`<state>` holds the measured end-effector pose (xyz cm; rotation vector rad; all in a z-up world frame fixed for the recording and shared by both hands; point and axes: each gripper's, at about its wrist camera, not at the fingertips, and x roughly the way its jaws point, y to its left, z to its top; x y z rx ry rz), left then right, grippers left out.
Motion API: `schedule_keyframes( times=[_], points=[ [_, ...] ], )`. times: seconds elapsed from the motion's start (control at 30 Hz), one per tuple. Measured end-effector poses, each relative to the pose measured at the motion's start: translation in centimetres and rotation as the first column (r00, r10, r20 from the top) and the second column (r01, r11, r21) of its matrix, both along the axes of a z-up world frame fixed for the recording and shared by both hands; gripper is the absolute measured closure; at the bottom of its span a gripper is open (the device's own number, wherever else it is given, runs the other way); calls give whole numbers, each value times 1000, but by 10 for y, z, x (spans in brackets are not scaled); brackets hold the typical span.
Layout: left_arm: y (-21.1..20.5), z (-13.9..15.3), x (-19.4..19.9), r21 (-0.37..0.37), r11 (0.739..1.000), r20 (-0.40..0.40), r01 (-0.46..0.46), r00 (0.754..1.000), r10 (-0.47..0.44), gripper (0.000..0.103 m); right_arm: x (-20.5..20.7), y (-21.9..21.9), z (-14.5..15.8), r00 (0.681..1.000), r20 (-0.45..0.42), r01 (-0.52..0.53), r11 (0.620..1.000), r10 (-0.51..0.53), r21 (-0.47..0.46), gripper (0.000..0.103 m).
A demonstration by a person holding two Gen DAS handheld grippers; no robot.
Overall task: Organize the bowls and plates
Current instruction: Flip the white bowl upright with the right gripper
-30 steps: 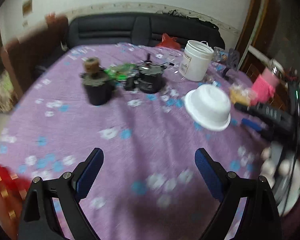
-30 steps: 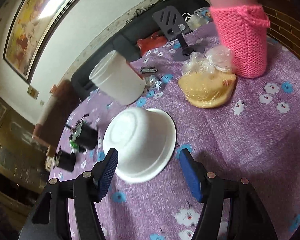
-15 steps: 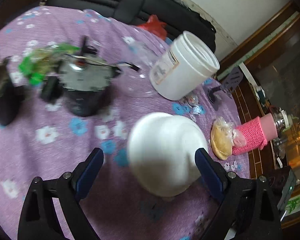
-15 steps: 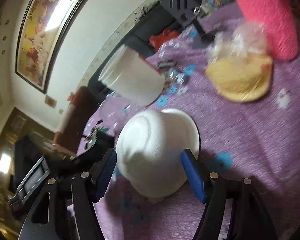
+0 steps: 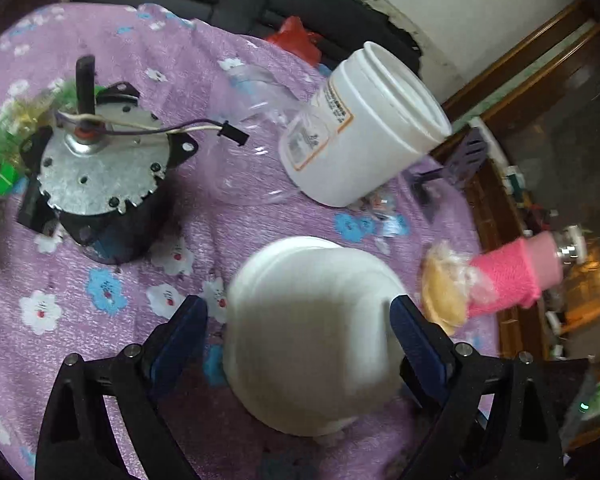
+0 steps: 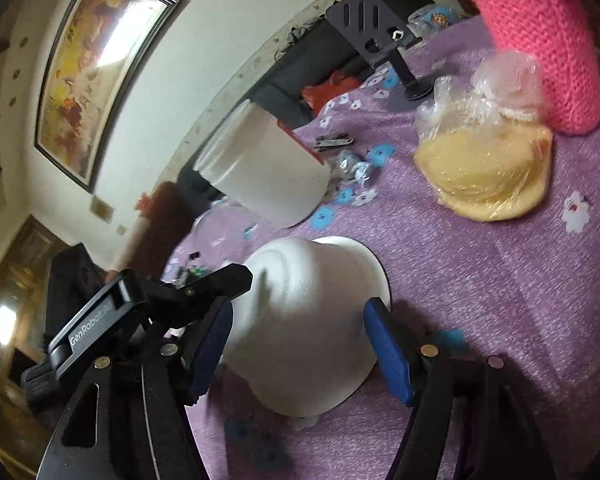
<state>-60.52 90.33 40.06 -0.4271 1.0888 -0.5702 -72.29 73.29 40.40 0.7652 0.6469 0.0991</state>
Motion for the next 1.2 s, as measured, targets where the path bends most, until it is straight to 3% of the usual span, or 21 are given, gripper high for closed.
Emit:
schedule_keyframes(
  times=[0.07,0.17,0.23,0.27,0.37,0.4,0.47,0.5,0.57,0.63,0.73,0.83,0.87,0.93,1.0,1.1,1.2],
  points=[
    [5,2,-5,-40,999,-1,23,1000,-23,11,0,3,2,1000,-9,-27,1000,27,-3,29],
    [3,13,-28,5,997,52,74,996,-75,11,-7,16,6,995,-22,-95,995,95,1,31],
    [9,12,-46,-114,986,-17,121,992,-124,12,-20,33,3,974,14,-226,964,226,143,38],
    [12,12,-55,-134,982,-42,134,989,-141,12,-27,42,5,969,7,-244,960,246,137,38],
    [41,21,-99,-87,989,-59,120,990,-125,12,-60,59,11,955,4,-293,948,295,126,38],
    [53,26,-113,-50,993,-50,103,993,-105,12,-72,61,16,958,-1,-286,954,288,87,38],
    [75,39,-138,-13,997,14,80,997,-80,11,-91,69,26,972,-64,-233,964,226,-131,38],
    [84,45,-153,50,997,58,62,996,-65,11,-95,69,29,977,-70,-213,961,203,-178,38],
    [101,56,-189,204,979,172,4,984,-39,11,-100,63,34,984,-77,-176,960,163,-218,38],
    [115,61,-214,278,960,233,-35,972,-32,10,-107,55,43,989,-72,-138,965,125,-221,38],
    [145,72,-255,346,933,320,-96,947,-21,10,-112,45,67,995,-55,-95,965,84,-244,38],
    [166,84,-293,364,919,408,-153,913,-10,10,-111,43,127,1000,-3,-26,938,26,-347,37],
    [176,86,-306,367,914,434,-170,901,-7,10,-110,40,146,1000,18,-5,928,12,-373,35],
    [188,89,-325,378,904,484,-198,875,-11,9,-96,39,182,1000,12,24,895,-20,-445,18],
    [201,88,-336,368,902,505,-226,863,10,8,-69,43,195,997,-51,18,858,-52,-513,17],
    [215,84,-340,316,928,467,-196,884,27,8,-34,50,175,992,-97,16,833,-83,-553,17],
    [222,76,-344,308,938,443,-158,897,5,8,17,61,117,977,-185,-16,839,-102,-543,17]
  ],
)
